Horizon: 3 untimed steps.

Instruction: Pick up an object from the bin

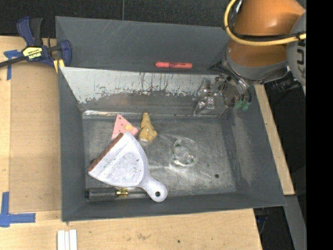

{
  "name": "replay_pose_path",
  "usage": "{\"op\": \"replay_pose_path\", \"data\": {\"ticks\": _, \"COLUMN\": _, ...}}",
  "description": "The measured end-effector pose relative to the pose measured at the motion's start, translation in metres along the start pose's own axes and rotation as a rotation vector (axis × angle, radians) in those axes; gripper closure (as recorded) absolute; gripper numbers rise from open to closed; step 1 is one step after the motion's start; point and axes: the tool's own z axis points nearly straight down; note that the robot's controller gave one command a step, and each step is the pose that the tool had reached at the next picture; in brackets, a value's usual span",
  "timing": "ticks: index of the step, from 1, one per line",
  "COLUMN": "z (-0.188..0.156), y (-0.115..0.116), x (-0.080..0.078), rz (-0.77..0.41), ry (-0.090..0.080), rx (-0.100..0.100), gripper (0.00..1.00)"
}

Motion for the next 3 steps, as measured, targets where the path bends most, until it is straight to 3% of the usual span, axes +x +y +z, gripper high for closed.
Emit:
{"op": "replay_pose_path", "data": {"ticks": 1, "z": 0.000, "y": 0.000, "x": 0.000, "rz": 0.000, "ry": 0.000, "rx": 0.000, "gripper": 1.00}}
{"op": "replay_pose_path", "data": {"ticks": 2, "z": 0.025, "y": 0.045, "x": 0.003, "rz": -0.033, "ry": -0.002, "rx": 0.001, "gripper": 1.00}}
{"op": "replay_pose_path", "data": {"ticks": 3, "z": 0.068, "y": 0.063, "x": -0.011, "rz": -0.062, "ry": -0.001, "rx": -0.007, "gripper": 1.00}}
